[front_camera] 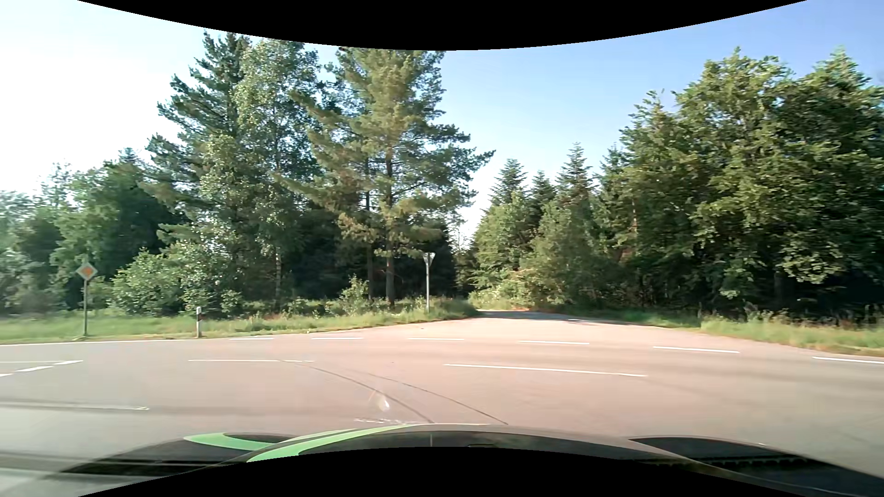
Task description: Follow the waypoints while adhering to traffic rules and regulations
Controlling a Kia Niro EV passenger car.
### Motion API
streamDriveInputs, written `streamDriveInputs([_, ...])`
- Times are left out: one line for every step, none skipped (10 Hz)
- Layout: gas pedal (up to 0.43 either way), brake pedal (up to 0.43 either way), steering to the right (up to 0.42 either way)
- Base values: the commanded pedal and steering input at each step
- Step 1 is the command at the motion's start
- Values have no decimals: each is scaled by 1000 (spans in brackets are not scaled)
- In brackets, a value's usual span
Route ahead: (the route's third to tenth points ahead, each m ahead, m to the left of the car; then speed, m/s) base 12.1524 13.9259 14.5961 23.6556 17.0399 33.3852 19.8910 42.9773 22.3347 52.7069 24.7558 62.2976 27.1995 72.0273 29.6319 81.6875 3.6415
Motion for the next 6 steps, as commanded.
streamDriveInputs([579, 0, -652])
streamDriveInputs([571, 0, -622])
streamDriveInputs([551, 0, -558])
streamDriveInputs([531, 0, -478])
streamDriveInputs([520, 0, -411])
streamDriveInputs([512, 0, -356])
